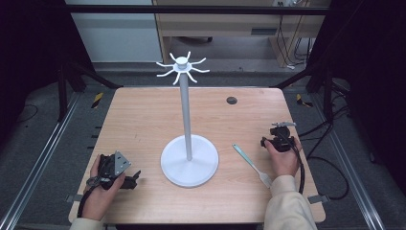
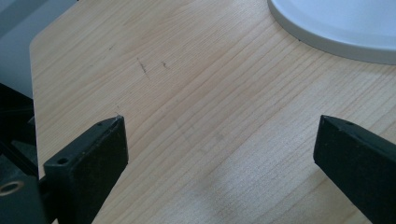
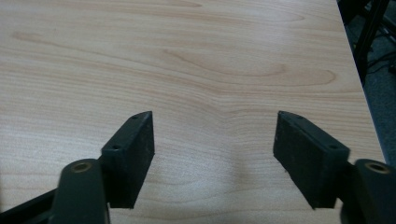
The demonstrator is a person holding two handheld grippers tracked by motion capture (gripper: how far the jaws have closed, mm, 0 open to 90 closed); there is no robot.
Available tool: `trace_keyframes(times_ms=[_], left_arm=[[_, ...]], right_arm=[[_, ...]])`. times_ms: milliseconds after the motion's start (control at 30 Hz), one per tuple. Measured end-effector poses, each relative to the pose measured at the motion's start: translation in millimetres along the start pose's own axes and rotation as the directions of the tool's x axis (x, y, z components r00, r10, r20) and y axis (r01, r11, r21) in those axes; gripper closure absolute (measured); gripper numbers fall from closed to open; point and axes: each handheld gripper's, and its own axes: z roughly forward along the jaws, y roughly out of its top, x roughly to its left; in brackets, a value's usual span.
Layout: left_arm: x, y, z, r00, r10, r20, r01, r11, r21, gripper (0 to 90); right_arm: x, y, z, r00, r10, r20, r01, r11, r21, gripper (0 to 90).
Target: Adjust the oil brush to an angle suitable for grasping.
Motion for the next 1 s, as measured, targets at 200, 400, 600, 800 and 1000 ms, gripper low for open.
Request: trace_keyframes(times_ms=[200, 400, 600, 800, 1000], left_arm=[[0.2, -0.1, -0.1, 1.0000, 0.000, 0.000, 0.000, 1.0000, 0.000, 2.6], [-0.1, 0.0, -0.1, 1.0000, 0.002, 0.000, -0.002, 1.0000, 0.000, 2.6], [0.0, 0.0, -0.1, 1.0000, 0.002, 0.001, -0.002, 1.0000, 0.000, 2.6], [-0.3, 0.0, 0.0, 1.0000, 0.003, 0.003, -0.003, 1.0000, 0.000, 2.6], [0.0, 0.0, -0.3, 1.0000, 0.003, 0.004, -0.003, 1.0000, 0.000, 2.6]], right_arm=[[20.7, 2.7, -1.8, 0.9937, -0.112, 0.005, 0.112, 0.994, -0.013, 40.9], [35.9, 3.0, -5.1, 0.9796, -0.191, -0.063, 0.190, 0.982, -0.026, 64.3], [43.5, 2.6, -8.4, 0.9648, -0.221, -0.142, 0.220, 0.975, -0.027, 82.4], [52.1, 3.4, -10.7, 0.9489, -0.245, -0.199, 0.245, 0.969, -0.024, 90.0], [63.6, 2.9, -9.8, 0.9279, -0.263, -0.264, 0.271, 0.963, -0.009, 90.0]])
